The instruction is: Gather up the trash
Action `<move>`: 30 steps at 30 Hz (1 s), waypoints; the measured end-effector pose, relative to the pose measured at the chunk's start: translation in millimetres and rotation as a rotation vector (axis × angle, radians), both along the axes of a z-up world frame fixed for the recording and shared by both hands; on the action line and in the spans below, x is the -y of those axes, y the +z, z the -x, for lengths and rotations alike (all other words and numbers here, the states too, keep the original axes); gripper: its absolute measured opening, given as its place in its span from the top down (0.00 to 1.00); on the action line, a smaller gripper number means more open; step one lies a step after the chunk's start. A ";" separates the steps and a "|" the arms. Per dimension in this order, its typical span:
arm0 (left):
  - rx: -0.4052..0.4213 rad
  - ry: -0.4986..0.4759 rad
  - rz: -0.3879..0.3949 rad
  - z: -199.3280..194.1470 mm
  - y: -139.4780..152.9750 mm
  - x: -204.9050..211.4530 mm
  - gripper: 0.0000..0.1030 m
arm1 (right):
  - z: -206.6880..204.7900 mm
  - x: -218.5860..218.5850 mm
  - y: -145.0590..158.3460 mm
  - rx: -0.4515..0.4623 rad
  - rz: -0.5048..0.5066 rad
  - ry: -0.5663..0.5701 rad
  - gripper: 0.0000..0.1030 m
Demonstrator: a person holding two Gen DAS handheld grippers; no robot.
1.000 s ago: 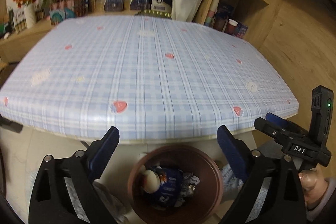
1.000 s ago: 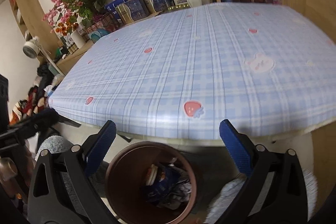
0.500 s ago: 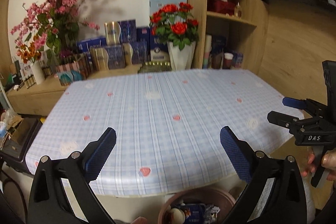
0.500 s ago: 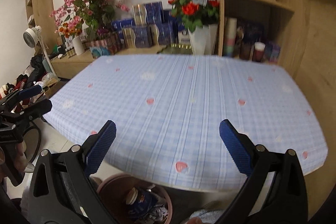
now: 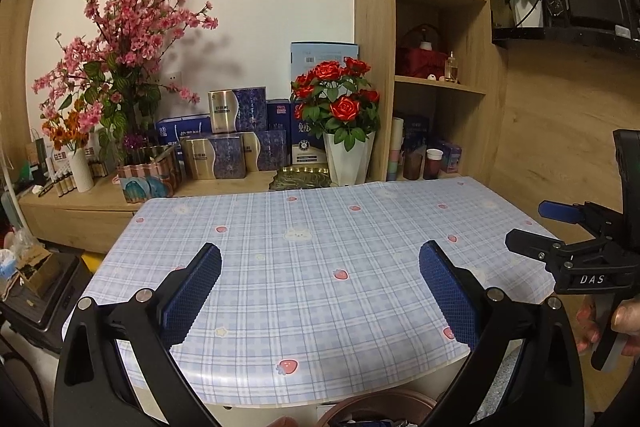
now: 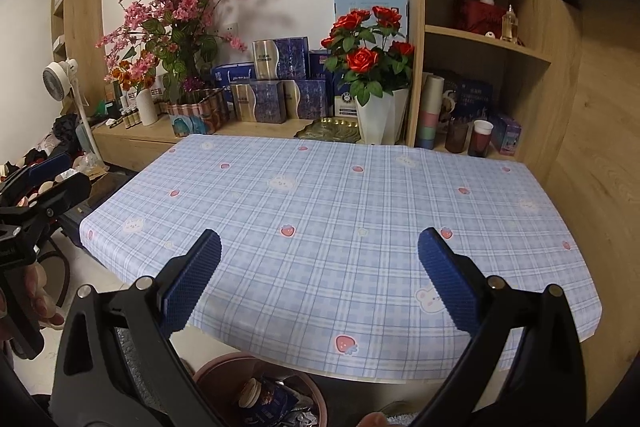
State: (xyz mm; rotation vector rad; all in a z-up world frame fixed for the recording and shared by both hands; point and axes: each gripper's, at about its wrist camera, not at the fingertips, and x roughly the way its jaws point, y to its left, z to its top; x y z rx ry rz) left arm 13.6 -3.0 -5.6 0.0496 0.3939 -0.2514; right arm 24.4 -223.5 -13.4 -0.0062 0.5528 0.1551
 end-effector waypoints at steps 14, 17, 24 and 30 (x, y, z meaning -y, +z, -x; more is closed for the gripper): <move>-0.002 0.026 -0.033 1.5 6.6 3.3 0.06 | 2.4 0.2 4.0 0.004 0.001 -0.007 0.06; -0.004 0.027 -0.034 1.1 6.5 3.7 0.06 | 2.0 0.5 3.6 0.003 0.001 -0.006 0.06; -0.014 0.022 -0.046 0.7 4.5 4.3 0.06 | 3.7 1.7 2.1 0.003 0.002 -0.008 0.06; -0.022 0.024 -0.040 -0.2 3.5 2.7 0.06 | 3.9 3.0 1.8 0.001 0.004 -0.012 0.06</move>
